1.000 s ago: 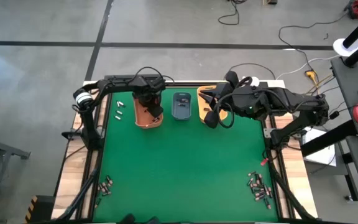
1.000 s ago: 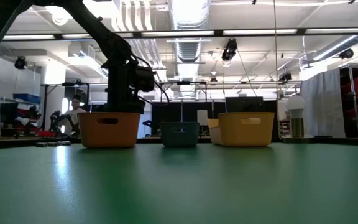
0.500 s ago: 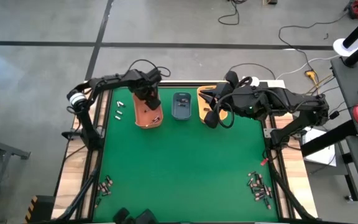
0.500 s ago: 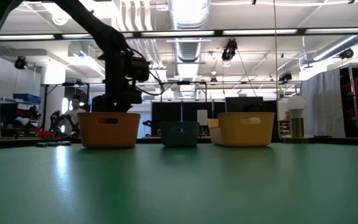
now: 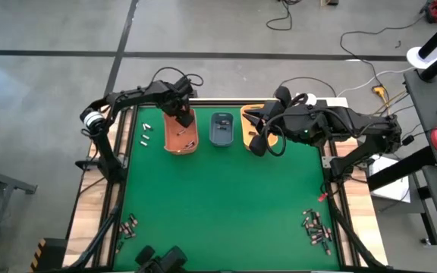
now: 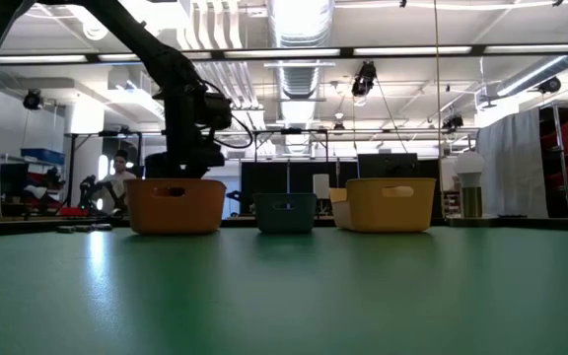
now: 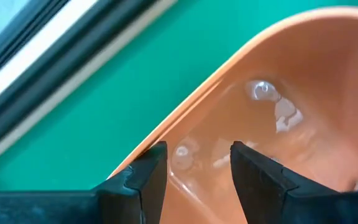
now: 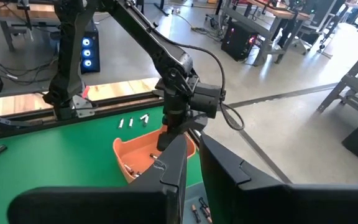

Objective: Sort batteries
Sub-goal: Adjust the orange bin on the table

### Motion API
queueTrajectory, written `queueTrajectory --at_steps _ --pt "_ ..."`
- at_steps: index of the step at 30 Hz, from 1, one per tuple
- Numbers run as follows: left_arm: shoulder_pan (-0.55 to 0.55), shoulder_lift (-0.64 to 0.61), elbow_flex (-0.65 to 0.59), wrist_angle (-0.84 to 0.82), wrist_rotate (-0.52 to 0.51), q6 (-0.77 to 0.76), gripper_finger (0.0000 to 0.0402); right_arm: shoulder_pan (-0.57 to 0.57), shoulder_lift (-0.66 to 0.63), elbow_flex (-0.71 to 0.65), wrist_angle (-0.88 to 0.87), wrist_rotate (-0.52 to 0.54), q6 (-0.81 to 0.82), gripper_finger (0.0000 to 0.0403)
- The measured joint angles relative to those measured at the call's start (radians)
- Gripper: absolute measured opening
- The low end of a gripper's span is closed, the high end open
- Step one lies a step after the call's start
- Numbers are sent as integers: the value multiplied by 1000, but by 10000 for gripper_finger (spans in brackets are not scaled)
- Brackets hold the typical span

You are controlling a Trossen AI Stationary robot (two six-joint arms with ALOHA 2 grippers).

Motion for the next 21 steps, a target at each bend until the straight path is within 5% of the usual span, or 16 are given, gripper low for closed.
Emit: queueTrajectory --at_steps 21 --pt "0 0 0 87 -16 1 156 0 0 0 1 0 3 38"
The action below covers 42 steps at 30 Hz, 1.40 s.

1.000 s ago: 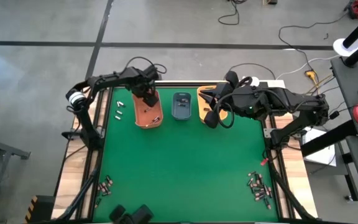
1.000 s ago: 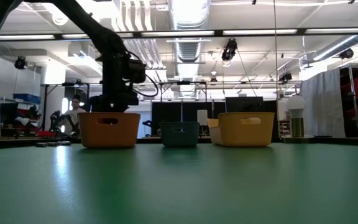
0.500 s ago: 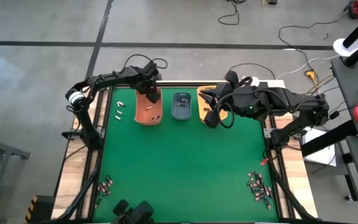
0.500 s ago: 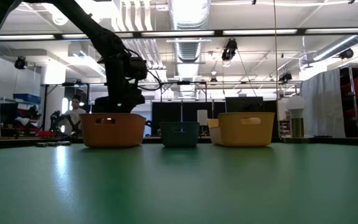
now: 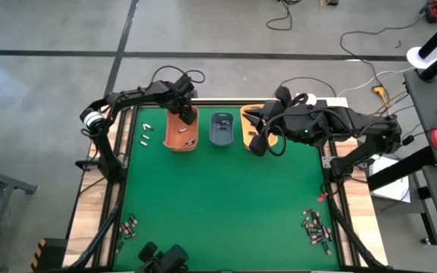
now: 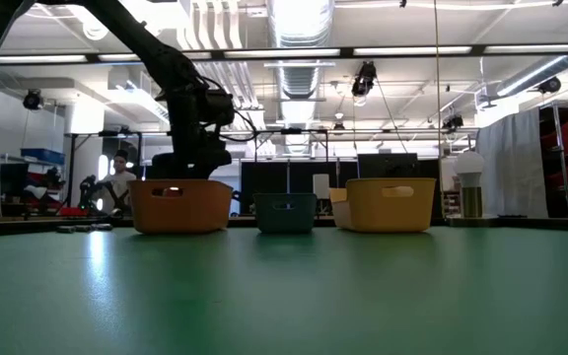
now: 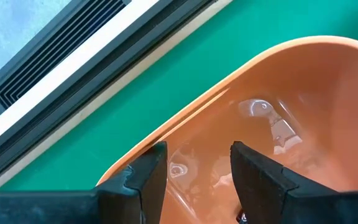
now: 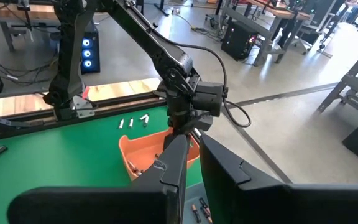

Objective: Sort batteries
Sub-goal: Adjust the orange bin on the table, then put the silver battery into the orange bin

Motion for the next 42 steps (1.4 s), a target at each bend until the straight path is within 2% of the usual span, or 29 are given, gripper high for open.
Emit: queueTrajectory --at_steps 6,13,18,25,31,35,38,42 --pt "0 0 1 -7 2 0 156 0 0 0 0 0 -1 38" --pt "-4 -48 1 -115 86 8 156 -2 0 0 4 8 -13 38" --pt "-6 -173 1 -124 133 -2 156 -6 -1 0 40 26 -40 38" --pt "-17 -405 -24 -180 133 -46 155 -13 -1 0 49 27 -45 38" --pt "-17 -605 -160 -224 114 -66 155 -16 -1 0 53 27 -74 38" --pt "-6 -703 -295 -254 101 -189 154 -31 -1 0 53 27 -79 38" --pt "1 -732 -403 -233 94 -274 153 -45 -1 0 53 27 -80 38" --pt "1 -713 -494 -178 84 -334 153 -69 -1 0 53 27 -79 38"
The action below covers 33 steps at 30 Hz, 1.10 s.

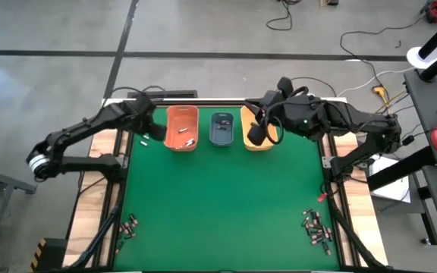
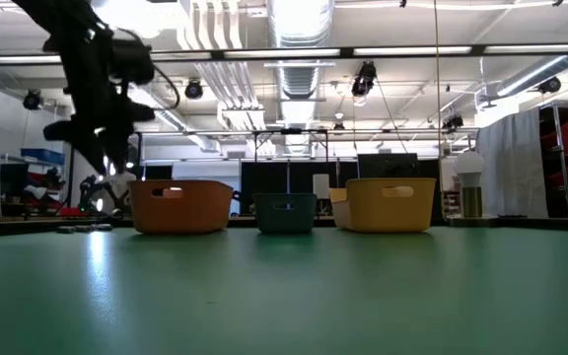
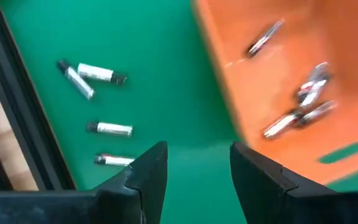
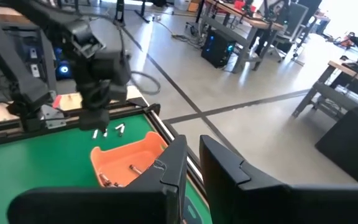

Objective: Sort batteries
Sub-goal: Put the silver battery into the orange bin

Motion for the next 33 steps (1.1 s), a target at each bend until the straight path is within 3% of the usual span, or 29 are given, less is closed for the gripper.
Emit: queueTrajectory --at_steps 6,13,20,26,33 --pt "30 106 -29 34 -96 -72 153 -11 0 0 0 0 0 38" --pt "140 202 -10 84 -209 -158 153 -9 0 0 -7 -3 36 38" --pt "219 240 -22 192 -220 -299 153 -9 0 0 -55 -4 53 38" --pt "224 274 -22 216 -269 -449 153 -9 0 0 -68 -4 24 38" --pt "232 344 -24 226 -238 -646 153 -9 0 0 -94 -5 -20 38"
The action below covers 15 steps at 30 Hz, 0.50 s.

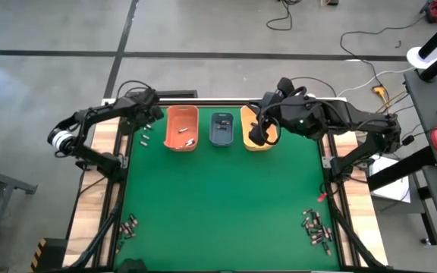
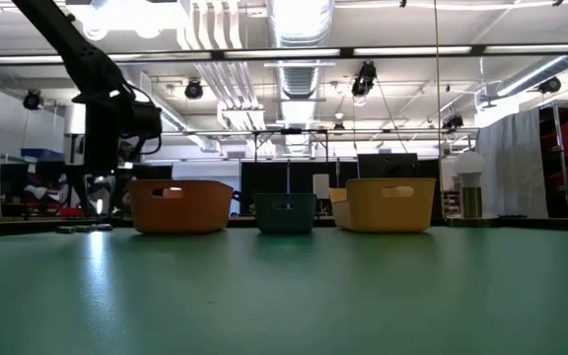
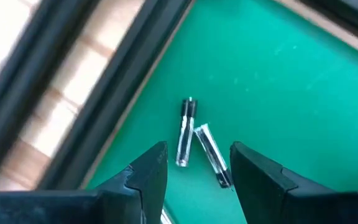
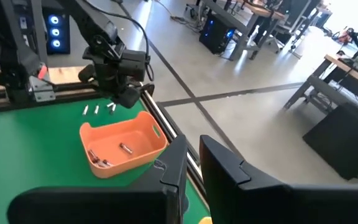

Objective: Sort batteries
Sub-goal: Put the silver battery into the orange bin

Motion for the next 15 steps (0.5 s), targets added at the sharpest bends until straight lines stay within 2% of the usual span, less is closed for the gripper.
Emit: queueTrajectory --at_steps 4,11,15 --pt "1 34 2 5 12 -112 153 0 0 0 -19 0 -43 38" --pt "2 69 3 66 107 -271 153 0 0 0 -22 2 -114 38" --pt "2 82 2 67 110 -329 153 -16 -9 0 -59 9 -129 38"
